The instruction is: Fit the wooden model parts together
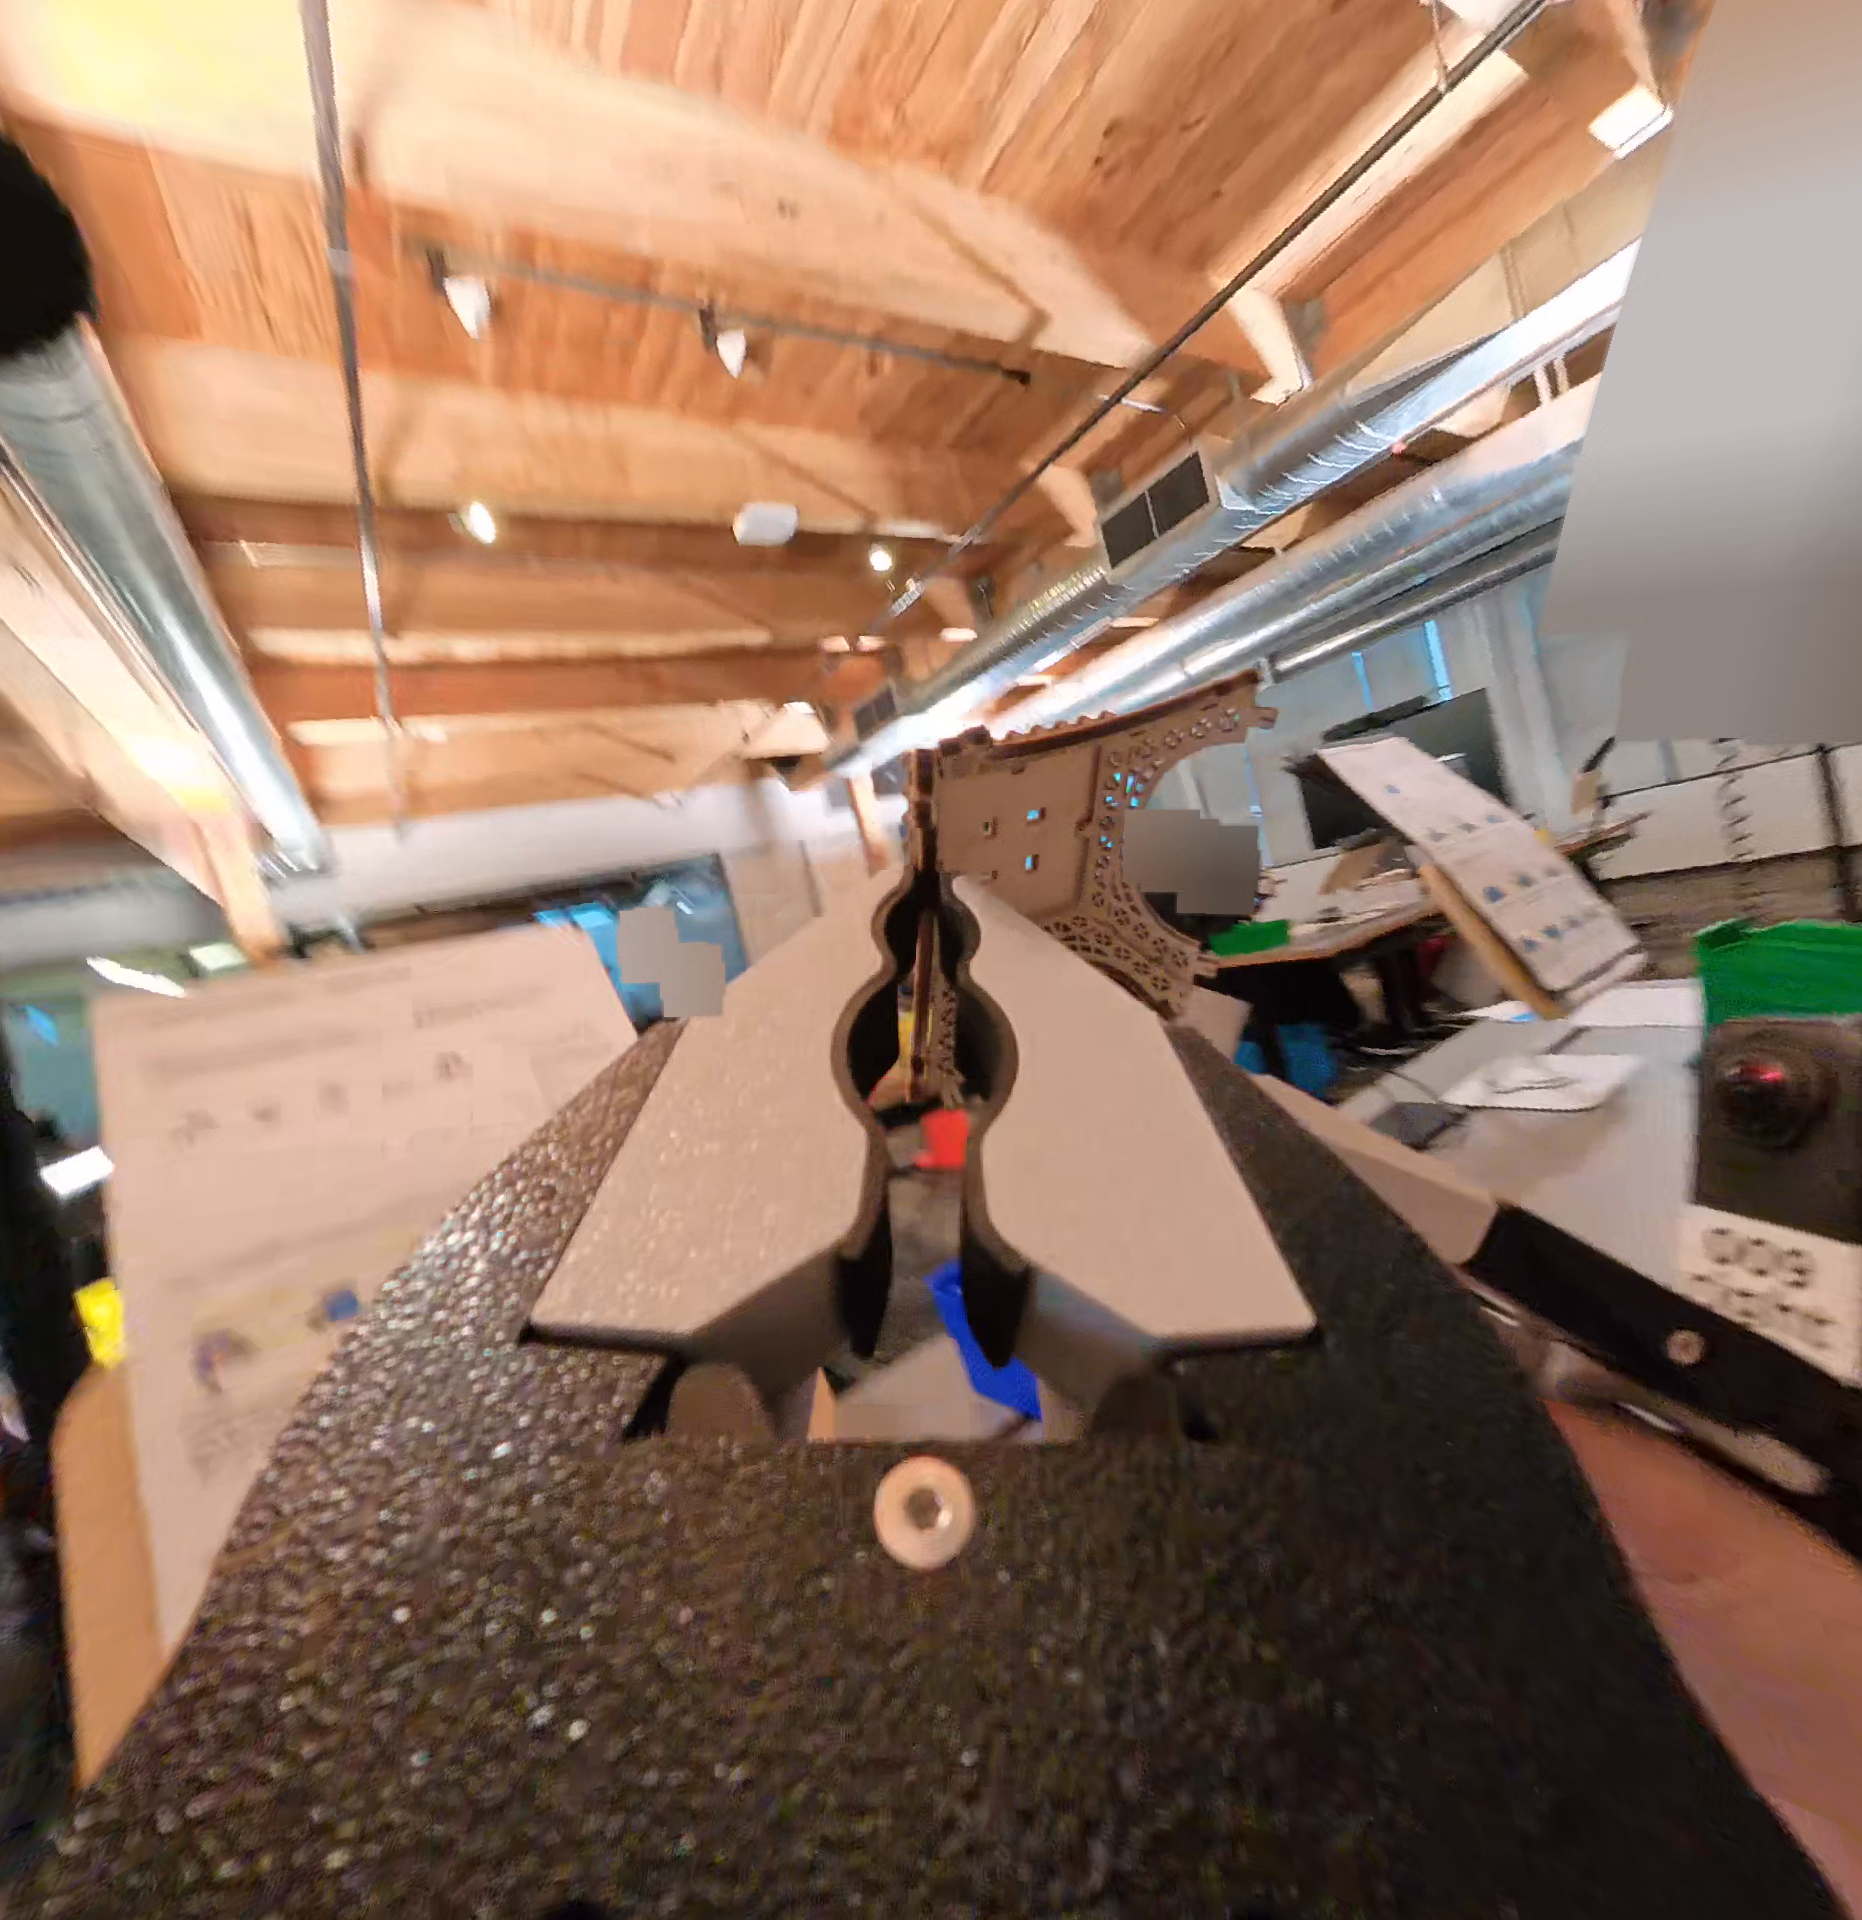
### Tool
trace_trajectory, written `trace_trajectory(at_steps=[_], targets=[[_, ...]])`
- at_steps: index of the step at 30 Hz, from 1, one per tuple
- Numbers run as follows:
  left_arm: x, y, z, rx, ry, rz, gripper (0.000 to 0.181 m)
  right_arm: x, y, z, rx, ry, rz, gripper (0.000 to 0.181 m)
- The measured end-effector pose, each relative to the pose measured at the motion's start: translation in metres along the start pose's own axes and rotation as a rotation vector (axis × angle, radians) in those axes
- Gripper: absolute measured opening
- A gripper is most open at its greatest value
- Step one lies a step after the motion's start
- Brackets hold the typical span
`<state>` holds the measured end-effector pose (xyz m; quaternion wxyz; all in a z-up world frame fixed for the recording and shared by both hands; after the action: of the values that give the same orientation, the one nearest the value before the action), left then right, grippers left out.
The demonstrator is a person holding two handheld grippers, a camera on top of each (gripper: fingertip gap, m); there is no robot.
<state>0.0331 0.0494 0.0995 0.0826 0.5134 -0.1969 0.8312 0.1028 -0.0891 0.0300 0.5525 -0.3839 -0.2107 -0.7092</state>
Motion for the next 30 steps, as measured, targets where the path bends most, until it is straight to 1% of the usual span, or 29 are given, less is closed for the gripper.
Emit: trace_trajectory(at_steps=[1,4,6,8,11,13,16,18,20,22,24,26,28,30], targets=[[-0.003,-0.005,-0.007,-0.023,-0.027,-0.065,0.0,-0.005,-0.003,0.001,0.03,-0.004,-0.021,0.049],[-0.014,-0.018,-0.027,-0.117,-0.097,-0.292,0.0,-0.017,-0.012,0.007,0.127,0.02,-0.003,0.042],[-0.022,-0.024,-0.039,-0.176,-0.135,-0.437,0.0,-0.027,-0.018,0.012,0.182,0.02,-0.024,0.041],[-0.029,-0.031,-0.05,-0.201,-0.156,-0.542,0.0,-0.037,-0.025,0.015,0.232,0.023,-0.057,0.038],[-0.038,-0.042,-0.064,-0.211,-0.18,-0.64,0.0,-0.047,-0.031,0.017,0.273,0.045,-0.045,0.032],[-0.042,-0.045,-0.07,-0.232,-0.184,-0.696,0.0,-0.055,-0.033,0.02,0.279,0.008,-0.06,0.029],[-0.049,-0.049,-0.076,-0.247,-0.176,-0.752,0.0,-0.062,-0.039,0.024,0.31,-0.018,-0.09,0.031],[-0.056,-0.053,-0.078,-0.226,-0.168,-0.741,0.0,-0.065,-0.039,0.023,0.303,-0.033,-0.085,0.035],[-0.067,-0.059,-0.081,-0.186,-0.18,-0.68,0.0,-0.073,-0.034,0.016,0.253,-0.108,-0.071,0.04],[-0.082,-0.063,-0.082,-0.168,-0.177,-0.626,0.0,-0.085,-0.026,-0.001,0.17,-0.212,-0.096,0.043],[-0.099,-0.063,-0.081,-0.183,-0.192,-0.551,0.0,-0.097,-0.011,-0.027,-0.006,-0.314,-0.191,0.043],[-0.117,-0.064,-0.078,-0.164,-0.212,-0.491,0.0,-0.105,0.009,-0.054,-0.192,-0.417,-0.254,0.047],[-0.134,-0.065,-0.071,-0.146,-0.249,-0.447,0.0,-0.109,0.026,-0.079,-0.323,-0.511,-0.283,0.06],[-0.147,-0.064,-0.063,-0.112,-0.282,-0.399,0.0,-0.109,0.042,-0.097,-0.424,-0.551,-0.283,0.073]])
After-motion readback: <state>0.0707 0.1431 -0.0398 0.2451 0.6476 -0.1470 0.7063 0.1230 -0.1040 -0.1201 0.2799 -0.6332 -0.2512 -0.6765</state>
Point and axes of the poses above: each gripper's, where its closed fingertips meet, z out along the fingers, x out of its top, y = z × x across the jaws, the point moved 10 cm from there along -z, back along the fingers, and after that the axes turned 7 degrees about -y, right-handed, at the moved point
